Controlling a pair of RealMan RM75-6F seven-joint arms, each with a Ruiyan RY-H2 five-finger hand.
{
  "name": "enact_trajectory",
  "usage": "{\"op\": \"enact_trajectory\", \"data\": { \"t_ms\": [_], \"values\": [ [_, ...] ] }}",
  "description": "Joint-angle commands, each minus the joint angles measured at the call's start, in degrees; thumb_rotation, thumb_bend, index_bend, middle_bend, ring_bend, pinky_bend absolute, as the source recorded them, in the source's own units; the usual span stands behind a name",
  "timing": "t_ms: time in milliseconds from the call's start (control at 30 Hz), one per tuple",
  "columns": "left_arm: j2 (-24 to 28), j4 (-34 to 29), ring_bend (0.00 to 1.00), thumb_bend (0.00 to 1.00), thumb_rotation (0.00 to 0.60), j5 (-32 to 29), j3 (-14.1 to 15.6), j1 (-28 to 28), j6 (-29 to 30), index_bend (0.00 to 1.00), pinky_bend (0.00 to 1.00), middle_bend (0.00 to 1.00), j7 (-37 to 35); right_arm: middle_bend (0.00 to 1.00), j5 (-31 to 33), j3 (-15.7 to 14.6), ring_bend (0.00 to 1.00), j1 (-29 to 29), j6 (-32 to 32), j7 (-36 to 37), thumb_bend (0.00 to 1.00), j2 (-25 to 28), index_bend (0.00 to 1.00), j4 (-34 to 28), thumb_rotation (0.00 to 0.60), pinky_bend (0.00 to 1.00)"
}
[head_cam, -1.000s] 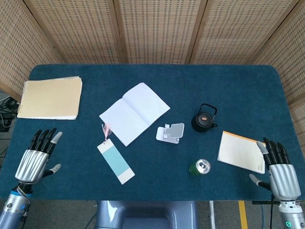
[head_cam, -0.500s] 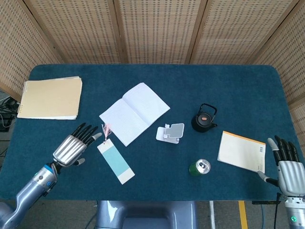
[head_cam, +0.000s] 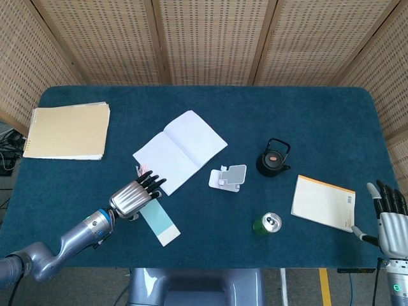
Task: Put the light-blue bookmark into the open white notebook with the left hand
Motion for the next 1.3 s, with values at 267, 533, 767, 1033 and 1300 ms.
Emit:
{"op": "enact_trajectory", "data": {
  "t_ms": [267, 533, 767, 1033, 1300],
  "values": [
    [-2.2, 1.5, 0.00, 0.00, 0.600, -0.6, 1.8, -2.7, -1.8, 0.34, 0.00, 0.00, 0.5, 0.00, 0.7, 0.3, 0.00, 0.0, -0.5, 0.6, 0.09, -0.3, 0.05, 1.0, 0.600, 0.00],
    [-3.4, 2.5, 0.00, 0.00, 0.600, -1.5, 2.9, -3.7, -2.5, 0.33, 0.00, 0.00, 0.6, 0.00, 1.0, 0.4, 0.00, 0.0, -0.7, 0.9, 0.09, -0.4, 0.05, 1.3, 0.600, 0.00],
    [-4.2, 3.2, 0.00, 0.00, 0.600, -1.5, 3.8, -4.1, -2.3, 0.32, 0.00, 0.00, 0.8, 0.00, 1.1, 0.5, 0.00, 0.0, -0.8, 0.9, 0.09, -0.4, 0.05, 1.3, 0.600, 0.00],
    [-5.5, 4.3, 0.00, 0.00, 0.600, -1.9, 4.5, -4.7, -2.1, 0.30, 0.00, 0.00, 1.1, 0.00, 1.2, 0.5, 0.00, 0.0, -0.7, 0.9, 0.09, -0.4, 0.05, 1.3, 0.600, 0.00],
    [-6.6, 5.4, 0.00, 0.00, 0.600, -2.5, 4.9, -5.1, -1.7, 0.29, 0.00, 0.00, 1.5, 0.00, 1.3, 0.5, 0.00, 0.0, -1.0, 0.9, 0.09, -0.5, 0.05, 1.5, 0.600, 0.00]
  ]
}}
